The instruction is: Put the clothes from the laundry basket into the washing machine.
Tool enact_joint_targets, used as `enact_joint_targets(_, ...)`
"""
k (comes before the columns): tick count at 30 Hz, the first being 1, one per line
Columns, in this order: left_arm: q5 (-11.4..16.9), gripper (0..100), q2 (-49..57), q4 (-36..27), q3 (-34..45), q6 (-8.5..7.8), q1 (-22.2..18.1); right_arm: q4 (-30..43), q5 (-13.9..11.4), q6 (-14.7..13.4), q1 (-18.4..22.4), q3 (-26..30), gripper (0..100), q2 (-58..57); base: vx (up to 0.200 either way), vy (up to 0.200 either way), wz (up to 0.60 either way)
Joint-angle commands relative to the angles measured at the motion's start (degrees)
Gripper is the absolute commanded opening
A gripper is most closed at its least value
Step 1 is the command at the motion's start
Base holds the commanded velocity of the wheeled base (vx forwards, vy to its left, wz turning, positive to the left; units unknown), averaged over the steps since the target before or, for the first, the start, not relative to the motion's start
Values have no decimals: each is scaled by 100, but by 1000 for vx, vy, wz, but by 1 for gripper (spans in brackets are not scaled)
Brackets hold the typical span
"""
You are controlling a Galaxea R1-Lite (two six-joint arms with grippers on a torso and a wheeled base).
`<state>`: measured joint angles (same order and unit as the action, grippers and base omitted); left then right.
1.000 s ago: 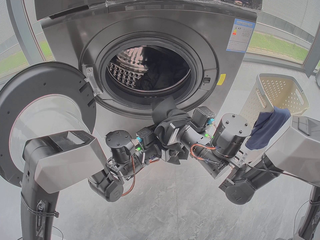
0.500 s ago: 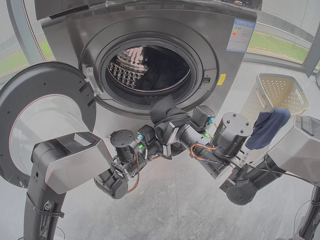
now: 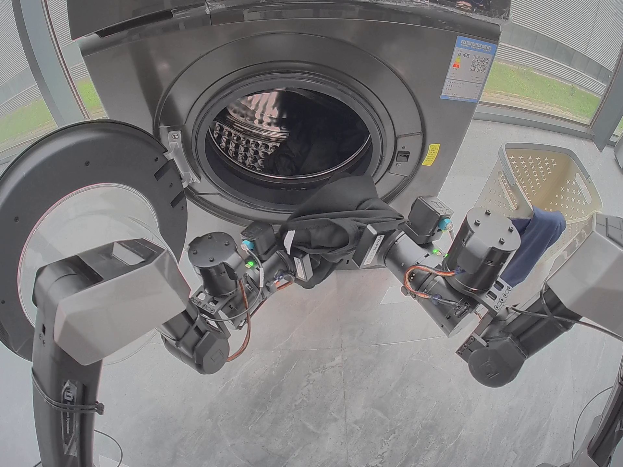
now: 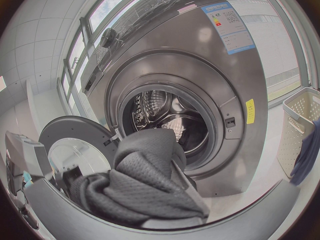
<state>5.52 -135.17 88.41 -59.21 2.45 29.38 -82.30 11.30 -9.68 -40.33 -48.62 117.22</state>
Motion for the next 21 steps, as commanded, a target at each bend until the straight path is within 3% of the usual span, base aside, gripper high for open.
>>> enact_joint_targets(1, -42, 0, 738, 10, 305, 142, -64, -5, 4, -52, 122, 265, 0, -24, 0, 0, 0)
enact_joint_targets(8, -69, 0, 1151, 19, 727, 238, -55, -76, -49, -52, 209, 203, 0, 72, 0, 0, 0)
enact_joint_targets(9, -69, 0, 1160, 19, 753, 238, -46, -76, -67, -60, 209, 203, 100, 72, 0, 0, 0)
enact_joint_targets(14, -69, 0, 1291, 19, 946, 238, -55, -32, -163, -34, 201, 564, 100, 2, 0, 0, 0)
enact_joint_targets(18, -60, 0, 1643, 19, 1228, 265, -64, -278, -814, 256, 157, 1785, 100, -218, 0, 0, 0)
enact_joint_targets(21, -51, 0, 1924, 19, 1509, 282, -55, -612, -1077, 291, 157, 2339, 100, -332, 0, 0, 0)
